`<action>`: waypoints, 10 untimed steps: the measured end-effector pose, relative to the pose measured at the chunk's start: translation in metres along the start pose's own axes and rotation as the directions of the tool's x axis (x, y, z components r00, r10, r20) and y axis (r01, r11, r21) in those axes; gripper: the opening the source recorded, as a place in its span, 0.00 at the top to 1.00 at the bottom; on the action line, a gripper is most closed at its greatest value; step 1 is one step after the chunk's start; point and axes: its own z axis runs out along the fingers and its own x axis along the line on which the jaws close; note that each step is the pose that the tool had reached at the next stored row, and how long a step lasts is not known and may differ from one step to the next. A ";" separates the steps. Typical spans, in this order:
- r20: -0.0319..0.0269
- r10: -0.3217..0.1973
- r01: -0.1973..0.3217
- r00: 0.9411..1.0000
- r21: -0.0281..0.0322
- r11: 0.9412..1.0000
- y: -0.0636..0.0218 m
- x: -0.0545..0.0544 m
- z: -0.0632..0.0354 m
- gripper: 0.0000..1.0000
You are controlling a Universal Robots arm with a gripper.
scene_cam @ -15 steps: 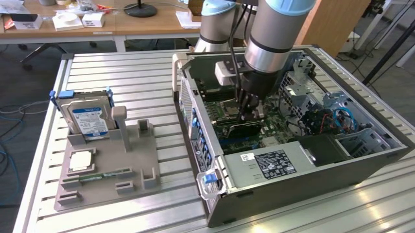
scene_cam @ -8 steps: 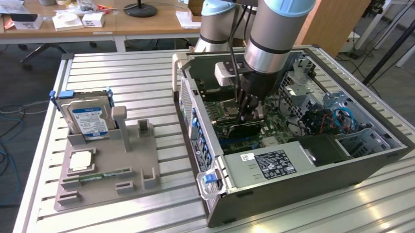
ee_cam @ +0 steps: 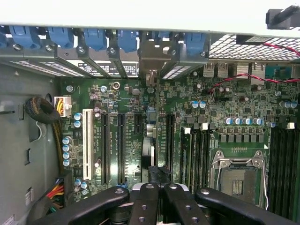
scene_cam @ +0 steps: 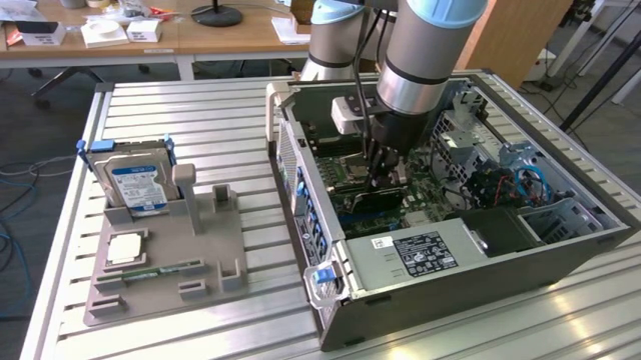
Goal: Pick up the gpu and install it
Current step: 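Press down on the gpu until it lock into place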
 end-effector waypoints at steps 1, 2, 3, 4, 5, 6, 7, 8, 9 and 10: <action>0.000 0.000 0.000 1.000 0.000 1.000 0.0000 0.000 0.0001 0.90; 0.000 0.000 0.000 1.000 0.000 1.000 0.0000 0.000 0.0002 0.90; 0.001 0.000 0.000 1.000 0.000 1.000 0.0000 0.000 0.0004 0.90; 0.002 0.000 0.000 1.000 0.000 1.000 0.0000 0.000 0.0005 0.90; 0.002 0.000 0.000 1.000 0.000 1.000 0.0000 0.000 0.0007 0.90; 0.003 0.000 0.000 1.000 0.000 1.000 0.0000 0.000 0.0008 0.90; 0.003 0.000 0.000 1.000 0.000 1.000 0.0000 0.000 0.0008 0.90; 0.003 0.000 0.000 1.000 0.000 1.000 0.0000 0.000 0.0008 0.90; 0.003 0.000 0.000 1.000 0.000 1.000 0.0000 0.000 0.0008 0.90; 0.003 0.000 0.000 1.000 0.000 1.000 0.0000 0.000 0.0010 0.90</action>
